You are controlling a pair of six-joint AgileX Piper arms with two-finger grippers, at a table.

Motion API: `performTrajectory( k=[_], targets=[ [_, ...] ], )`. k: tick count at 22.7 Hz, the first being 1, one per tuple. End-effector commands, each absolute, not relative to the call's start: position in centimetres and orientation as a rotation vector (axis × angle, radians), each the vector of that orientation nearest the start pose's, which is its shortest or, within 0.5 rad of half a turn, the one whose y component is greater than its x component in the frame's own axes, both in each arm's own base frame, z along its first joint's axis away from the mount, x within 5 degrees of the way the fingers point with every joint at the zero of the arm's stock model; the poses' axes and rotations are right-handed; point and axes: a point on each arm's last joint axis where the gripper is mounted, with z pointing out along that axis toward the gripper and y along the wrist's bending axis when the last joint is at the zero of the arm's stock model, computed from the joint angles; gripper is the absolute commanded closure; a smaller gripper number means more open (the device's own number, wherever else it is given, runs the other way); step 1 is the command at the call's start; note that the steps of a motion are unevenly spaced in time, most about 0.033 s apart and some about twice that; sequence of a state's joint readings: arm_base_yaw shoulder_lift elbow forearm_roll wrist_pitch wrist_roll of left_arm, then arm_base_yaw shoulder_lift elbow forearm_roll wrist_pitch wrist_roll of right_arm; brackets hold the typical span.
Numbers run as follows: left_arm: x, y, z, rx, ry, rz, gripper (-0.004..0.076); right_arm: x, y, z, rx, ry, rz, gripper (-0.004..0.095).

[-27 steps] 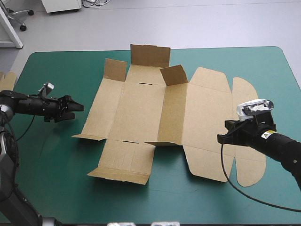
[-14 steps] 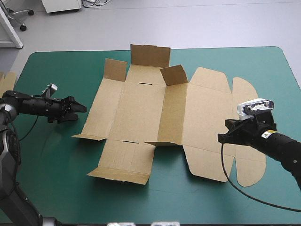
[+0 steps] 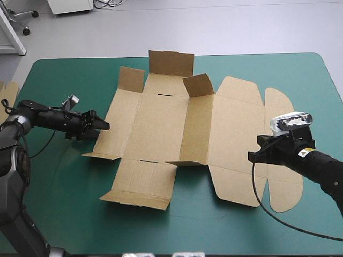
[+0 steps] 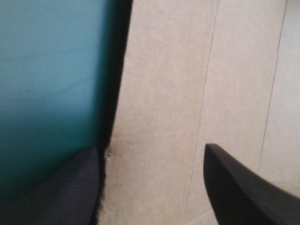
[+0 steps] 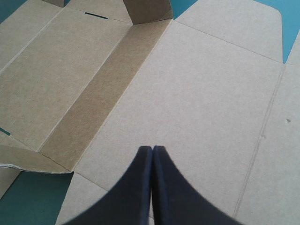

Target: Fold the box

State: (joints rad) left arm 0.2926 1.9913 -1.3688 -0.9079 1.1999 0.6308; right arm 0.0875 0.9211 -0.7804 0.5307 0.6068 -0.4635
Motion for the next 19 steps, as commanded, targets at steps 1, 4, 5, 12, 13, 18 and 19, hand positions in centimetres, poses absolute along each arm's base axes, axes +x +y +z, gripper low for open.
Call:
performTrajectory(
  k=[1,4,5,12,13,18,19],
  targets=[
    [37.8,2.6,21.6,-0.001,2.678,-1.245,0.0271,18.2,4.1,34.9,-0.247,2.043,0.348,0.0922],
    [37.9,1.6,21.7,0.011,2.668,-1.273,0.0338,18.2,4.1,35.0,-0.247,2.042,0.348,0.0923],
    [37.9,1.5,21.8,0.011,2.663,-1.277,0.0345,18.2,4.1,35.0,-0.247,2.042,0.348,0.0923],
    [37.8,-0.2,23.0,0.042,2.654,-1.297,0.0345,18.2,4.1,35.0,-0.245,2.036,0.344,0.0924],
    [37.7,-0.6,23.0,0.054,2.66,-1.298,0.0345,18.2,4.1,35.0,-0.245,2.036,0.344,0.0925],
    [37.3,-2.9,23.2,0.147,2.719,-1.269,0.0348,18.2,4.1,35.0,-0.245,2.036,0.344,0.0927],
    [37.2,-3.4,23.4,0.17,2.719,-1.268,0.0356,18.2,4.1,35.0,-0.245,2.036,0.344,0.0927]
  ],
)
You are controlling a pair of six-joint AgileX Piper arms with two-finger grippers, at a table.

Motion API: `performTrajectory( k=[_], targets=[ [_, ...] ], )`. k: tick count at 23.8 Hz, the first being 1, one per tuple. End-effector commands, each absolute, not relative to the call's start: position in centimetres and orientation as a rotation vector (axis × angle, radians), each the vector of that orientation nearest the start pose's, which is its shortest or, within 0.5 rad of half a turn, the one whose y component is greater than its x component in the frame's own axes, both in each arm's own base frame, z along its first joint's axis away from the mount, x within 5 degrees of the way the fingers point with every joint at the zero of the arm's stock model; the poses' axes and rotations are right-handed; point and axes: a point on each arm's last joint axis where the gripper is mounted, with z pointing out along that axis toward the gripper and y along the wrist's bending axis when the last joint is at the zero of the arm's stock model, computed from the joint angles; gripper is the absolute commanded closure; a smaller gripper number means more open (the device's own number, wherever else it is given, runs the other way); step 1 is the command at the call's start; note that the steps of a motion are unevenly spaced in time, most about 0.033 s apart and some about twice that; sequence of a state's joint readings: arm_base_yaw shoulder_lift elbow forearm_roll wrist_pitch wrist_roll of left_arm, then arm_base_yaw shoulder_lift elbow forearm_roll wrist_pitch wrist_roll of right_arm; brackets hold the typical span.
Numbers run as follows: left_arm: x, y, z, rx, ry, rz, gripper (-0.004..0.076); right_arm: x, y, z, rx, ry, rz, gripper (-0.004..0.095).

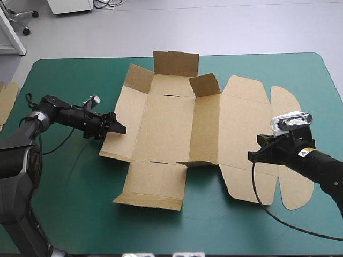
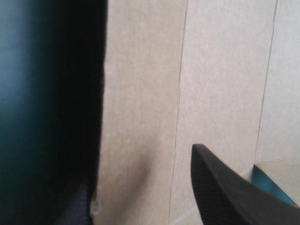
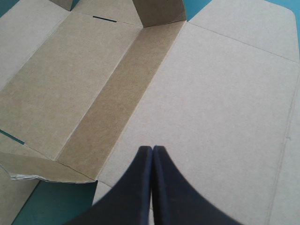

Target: Fold the box

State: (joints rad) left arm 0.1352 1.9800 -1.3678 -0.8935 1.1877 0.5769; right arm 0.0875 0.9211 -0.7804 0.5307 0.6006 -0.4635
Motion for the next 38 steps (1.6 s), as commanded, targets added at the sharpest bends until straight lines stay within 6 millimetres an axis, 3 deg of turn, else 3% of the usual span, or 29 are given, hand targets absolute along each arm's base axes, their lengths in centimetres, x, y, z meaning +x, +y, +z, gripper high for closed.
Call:
performTrajectory(
  k=[1,5,13,21,24,27,28,33,38],
  targets=[
    [37.0,-4.1,23.7,0.199,2.719,-1.269,0.0378,18.2,4.1,35.0,-0.245,2.036,0.344,0.0927],
    [36.6,-4.1,23.9,0.207,2.778,-1.196,0.0465,18.2,4.1,35.0,-0.245,2.036,0.344,0.0927],
    [36.2,-5.7,24.2,0.263,2.755,-1.238,0.0473,18.2,4.1,35.0,-0.239,2.034,0.351,0.0927],
    [36.3,-5.7,24.1,0.25,2.746,-1.256,0.0505,18.2,4.1,35.0,-0.235,2.035,0.358,0.0927],
    [36.4,-5.9,24.3,0.286,2.706,-1.273,0.0574,18.2,4.1,35.0,-0.234,2.034,0.36,0.0927],
    [36.7,-5.9,24.4,0.318,2.652,-1.257,0.0727,18.2,4.2,35.0,-0.232,2.034,0.364,0.0927],
    [36.8,-6.0,24.4,0.346,2.625,-1.251,0.0736,18.2,4.2,35.0,-0.23,2.033,0.367,0.0927],
    [36.4,-6.2,26.4,0.555,2.462,-1.201,0.0738,18.2,4.2,35.0,-0.234,2.039,0.37,0.0927],
    [34.5,-5.7,30.5,0.659,2.384,-0.982,0.0738,18.2,4.2,35.0,-0.232,2.04,0.376,0.0927]
  ],
)
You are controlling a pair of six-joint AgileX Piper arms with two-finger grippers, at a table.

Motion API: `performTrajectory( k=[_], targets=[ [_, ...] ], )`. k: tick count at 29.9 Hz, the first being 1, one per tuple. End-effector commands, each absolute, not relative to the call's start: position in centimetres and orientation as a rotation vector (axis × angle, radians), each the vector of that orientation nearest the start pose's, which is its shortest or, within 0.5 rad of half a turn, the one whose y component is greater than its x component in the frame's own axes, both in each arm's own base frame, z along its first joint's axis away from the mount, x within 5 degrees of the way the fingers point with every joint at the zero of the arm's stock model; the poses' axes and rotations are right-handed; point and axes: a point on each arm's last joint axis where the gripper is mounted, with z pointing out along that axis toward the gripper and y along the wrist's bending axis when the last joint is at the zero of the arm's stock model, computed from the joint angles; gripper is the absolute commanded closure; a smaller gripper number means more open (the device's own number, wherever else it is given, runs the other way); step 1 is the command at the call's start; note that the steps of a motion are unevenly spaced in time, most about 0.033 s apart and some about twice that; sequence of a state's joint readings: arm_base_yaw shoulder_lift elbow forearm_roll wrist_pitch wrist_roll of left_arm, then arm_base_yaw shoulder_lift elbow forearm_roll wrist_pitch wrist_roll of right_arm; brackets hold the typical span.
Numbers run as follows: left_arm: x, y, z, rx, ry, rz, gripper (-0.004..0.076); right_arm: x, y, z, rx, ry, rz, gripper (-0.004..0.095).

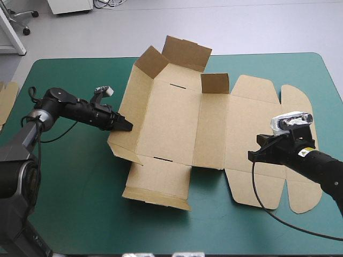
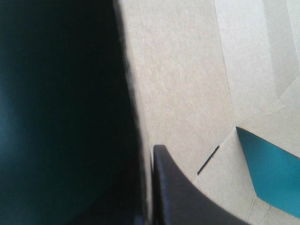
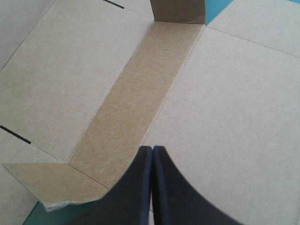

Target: Fold the box

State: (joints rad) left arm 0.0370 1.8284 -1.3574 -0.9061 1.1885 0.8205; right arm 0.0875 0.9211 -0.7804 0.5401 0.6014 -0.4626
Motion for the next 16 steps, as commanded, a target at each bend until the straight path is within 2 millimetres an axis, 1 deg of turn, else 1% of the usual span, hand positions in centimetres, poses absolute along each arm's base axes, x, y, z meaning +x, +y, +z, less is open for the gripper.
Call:
performTrajectory(
  k=[1,5,7,10,11,13,15,16],
  targets=[
    [33.8,-5.7,31.7,0.673,2.357,-0.954,0.0738,18.2,4.2,35.0,-0.231,2.04,0.377,0.0927],
    [30.8,-5.8,36.3,0.734,2.216,-0.872,0.0738,18.2,4.3,35.1,-0.22,2.036,0.398,0.0927],
    [29.3,-5.8,38.5,0.733,2.14,-0.811,0.0738,18.2,4.3,35.1,-0.225,2.035,0.396,0.0927],
    [28.1,-5.4,40.7,0.707,2.039,-0.652,0.0738,18.2,4.3,35.1,-0.225,2.035,0.396,0.0927],
    [27.9,-5.1,41.1,0.707,2.029,-0.6,0.0738,18.2,4.3,35.1,-0.225,2.035,0.396,0.0926],
    [27.6,-4.6,41.2,0.73,2.085,-0.503,0.0738,18.2,4.4,35.0,-0.224,2.038,0.402,0.0926],
    [27.4,-4.0,40.6,0.724,2.185,-0.44,0.0738,18.2,4.4,35.0,-0.224,2.038,0.403,0.0926],
    [27.3,-3.6,40.4,0.726,2.224,-0.382,0.0738,18.1,4.4,35.1,-0.225,2.037,0.403,0.0927]
  ],
)
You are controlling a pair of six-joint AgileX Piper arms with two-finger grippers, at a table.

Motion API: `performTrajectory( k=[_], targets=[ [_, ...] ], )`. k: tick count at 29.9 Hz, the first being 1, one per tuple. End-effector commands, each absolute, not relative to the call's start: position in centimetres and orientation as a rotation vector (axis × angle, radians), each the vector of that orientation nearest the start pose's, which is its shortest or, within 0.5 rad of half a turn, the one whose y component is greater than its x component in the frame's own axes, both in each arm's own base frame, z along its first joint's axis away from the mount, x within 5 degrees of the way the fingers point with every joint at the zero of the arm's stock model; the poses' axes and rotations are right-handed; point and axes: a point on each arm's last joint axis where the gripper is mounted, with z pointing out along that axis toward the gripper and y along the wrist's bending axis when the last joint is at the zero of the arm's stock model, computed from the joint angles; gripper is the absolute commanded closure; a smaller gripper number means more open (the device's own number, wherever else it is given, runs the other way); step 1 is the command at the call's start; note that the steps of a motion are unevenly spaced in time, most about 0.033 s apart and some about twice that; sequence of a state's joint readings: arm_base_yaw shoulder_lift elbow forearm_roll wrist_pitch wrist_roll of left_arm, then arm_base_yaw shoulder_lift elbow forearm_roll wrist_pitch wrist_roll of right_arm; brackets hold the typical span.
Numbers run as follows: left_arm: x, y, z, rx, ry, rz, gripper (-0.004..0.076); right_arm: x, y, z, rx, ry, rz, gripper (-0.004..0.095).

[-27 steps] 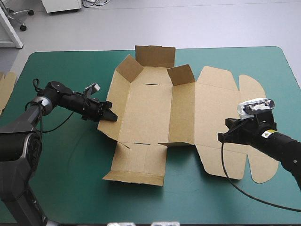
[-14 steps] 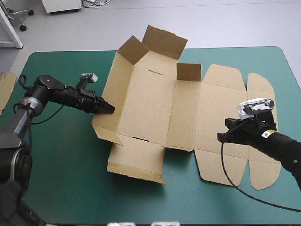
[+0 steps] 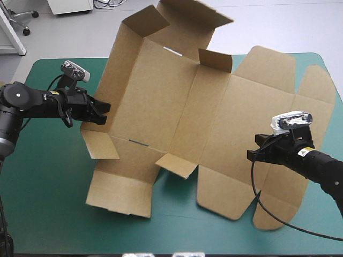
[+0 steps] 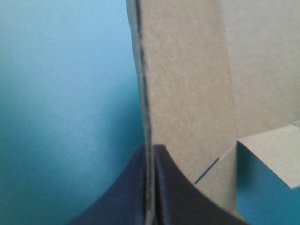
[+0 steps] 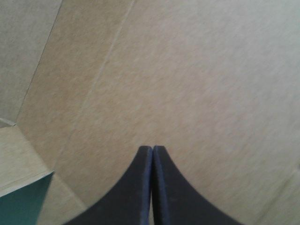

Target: Fold the box

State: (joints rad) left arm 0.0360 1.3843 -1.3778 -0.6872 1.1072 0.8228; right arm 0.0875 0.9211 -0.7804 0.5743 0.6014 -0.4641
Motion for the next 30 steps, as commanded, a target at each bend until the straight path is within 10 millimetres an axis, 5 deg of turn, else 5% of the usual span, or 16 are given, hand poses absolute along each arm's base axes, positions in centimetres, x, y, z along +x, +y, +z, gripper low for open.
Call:
performTrajectory(
  k=[1,15,23,30],
  targets=[
    [27.3,-3.4,40.3,0.732,2.232,-0.354,0.0738,18.1,4.4,35.2,-0.228,2.037,0.405,0.0926],
    [29.5,-2.8,41.2,0.779,2.051,-0.047,0.0738,18.0,4.5,36.9,-0.258,2.008,0.406,0.0926],
    [28.9,-8.8,40.6,1.054,1.962,-0.043,0.0738,18.0,4.5,36.9,-0.26,2.009,0.403,0.0926],
    [26.6,-14.3,40.4,1.296,1.864,0.249,0.0738,18.0,4.5,36.9,-0.261,2.01,0.402,0.0926]
  ],
)
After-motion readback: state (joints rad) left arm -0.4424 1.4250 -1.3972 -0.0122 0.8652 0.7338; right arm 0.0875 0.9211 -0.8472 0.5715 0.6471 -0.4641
